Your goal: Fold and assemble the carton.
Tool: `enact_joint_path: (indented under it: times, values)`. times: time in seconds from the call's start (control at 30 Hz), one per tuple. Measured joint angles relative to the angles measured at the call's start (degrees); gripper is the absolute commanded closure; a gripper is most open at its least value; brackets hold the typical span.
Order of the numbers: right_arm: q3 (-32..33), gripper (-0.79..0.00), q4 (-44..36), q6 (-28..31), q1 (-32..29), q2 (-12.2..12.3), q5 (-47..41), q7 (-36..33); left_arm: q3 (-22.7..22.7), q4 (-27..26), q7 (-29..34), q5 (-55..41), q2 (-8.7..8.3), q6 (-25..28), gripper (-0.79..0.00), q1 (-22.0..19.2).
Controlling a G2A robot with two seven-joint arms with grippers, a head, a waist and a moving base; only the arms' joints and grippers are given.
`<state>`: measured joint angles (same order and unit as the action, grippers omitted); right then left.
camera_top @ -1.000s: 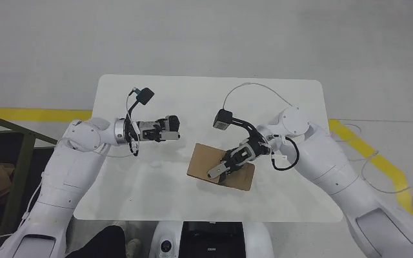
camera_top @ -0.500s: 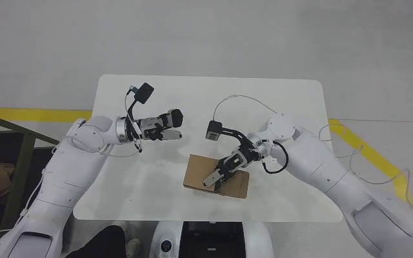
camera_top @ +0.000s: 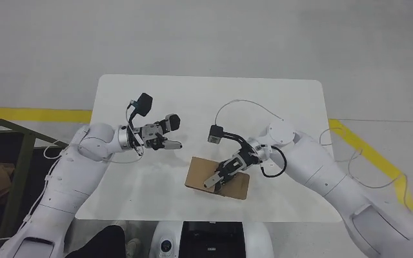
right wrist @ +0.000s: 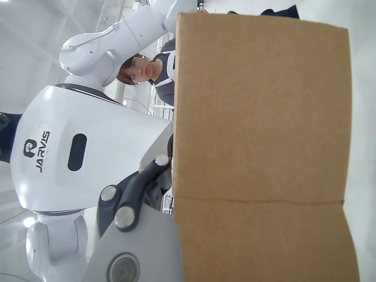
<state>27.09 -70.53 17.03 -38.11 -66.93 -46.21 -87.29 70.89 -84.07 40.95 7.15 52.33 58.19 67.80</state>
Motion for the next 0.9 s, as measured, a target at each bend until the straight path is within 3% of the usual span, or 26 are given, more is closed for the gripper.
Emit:
enact_joint_path:
  times: [0.23,0.4,0.57,0.63,0.9]
  values:
    - [-2.9,0.000,4.0,-0.8,1.0,-1.4,5.3,-0.7,-0.2,-4.1,-17.7,19.1,-0.67,-0.2,-0.785,3.6]
    - [-4.9,0.000,7.1,-0.7,2.1,-2.9,5.8,-0.6,-2.2,-4.2,-35.3,36.6,-2.92,-0.2,-0.785,3.8]
    - [-5.8,0.000,10.8,1.0,2.8,-4.4,6.7,1.0,-5.7,-0.8,-54.9,55.1,-5.37,-0.2,-0.785,2.5]
    - [-6.2,0.000,12.2,1.4,3.1,-4.9,7.0,1.4,-5.7,-0.8,-57.3,57.0,-5.38,-0.2,-0.785,2.4]
    - [-7.3,0.000,16.3,2.6,5.0,-6.4,8.5,2.6,-5.6,-0.9,-54.1,54.4,-5.34,-0.2,-0.785,2.5]
